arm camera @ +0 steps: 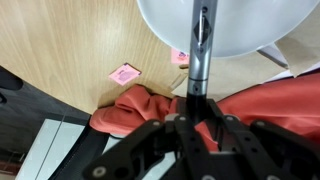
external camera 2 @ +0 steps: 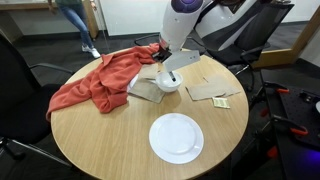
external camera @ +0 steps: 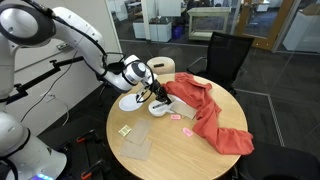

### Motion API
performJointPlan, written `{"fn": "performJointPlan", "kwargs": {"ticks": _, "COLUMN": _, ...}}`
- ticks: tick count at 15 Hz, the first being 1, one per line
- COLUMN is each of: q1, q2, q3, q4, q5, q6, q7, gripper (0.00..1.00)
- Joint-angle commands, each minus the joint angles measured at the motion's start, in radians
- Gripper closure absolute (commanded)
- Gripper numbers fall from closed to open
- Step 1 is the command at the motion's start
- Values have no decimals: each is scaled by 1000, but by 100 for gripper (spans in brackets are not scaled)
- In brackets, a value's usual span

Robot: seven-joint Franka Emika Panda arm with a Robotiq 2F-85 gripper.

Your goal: Put the marker in the bowl

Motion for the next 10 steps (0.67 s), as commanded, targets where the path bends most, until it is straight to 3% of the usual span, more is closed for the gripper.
{"fn": "performJointPlan", "kwargs": {"ticks": 1, "q1": -70, "q2": 11, "q3": 71, "q4": 51, "q5": -79, "q6": -25, "q7": 61, "gripper": 94}}
{"fn": "performJointPlan", "kwargs": {"ticks": 2, "q1": -7, "q2": 38, "q3": 4, "q4": 49, "q5": -24, "q6": 11, "q7": 33, "gripper": 94}}
{"fn": "performJointPlan", "kwargs": {"ticks": 6, "q1": -18, "q2": 50, "q3": 17, "q4": 67, "q5": -25, "q6": 13, "q7": 32, "gripper": 94}}
{"fn": "performJointPlan", "kwargs": {"ticks": 7, "q1": -20, "q2": 52, "q3": 19, "q4": 70, "q5": -22, "q6": 13, "q7": 28, "gripper": 60}}
{"fn": "performJointPlan", "kwargs": {"ticks": 8, "q1": -93, "q2": 32, "q3": 99, "q4": 80, "q5": -87, "q6": -22, "q7": 59, "gripper": 50}}
{"fn": "performJointPlan", "kwargs": {"ticks": 9, "q1": -34, "q2": 51, "q3": 35, "q4": 73, "q5": -31, "q6": 13, "q7": 27, "gripper": 45}}
{"fn": "performJointPlan", "kwargs": {"ticks": 10, "q1": -44, "q2": 47, "q3": 45, "q4": 73, "q5": -35, "q6": 14, "q7": 31, "gripper": 38}}
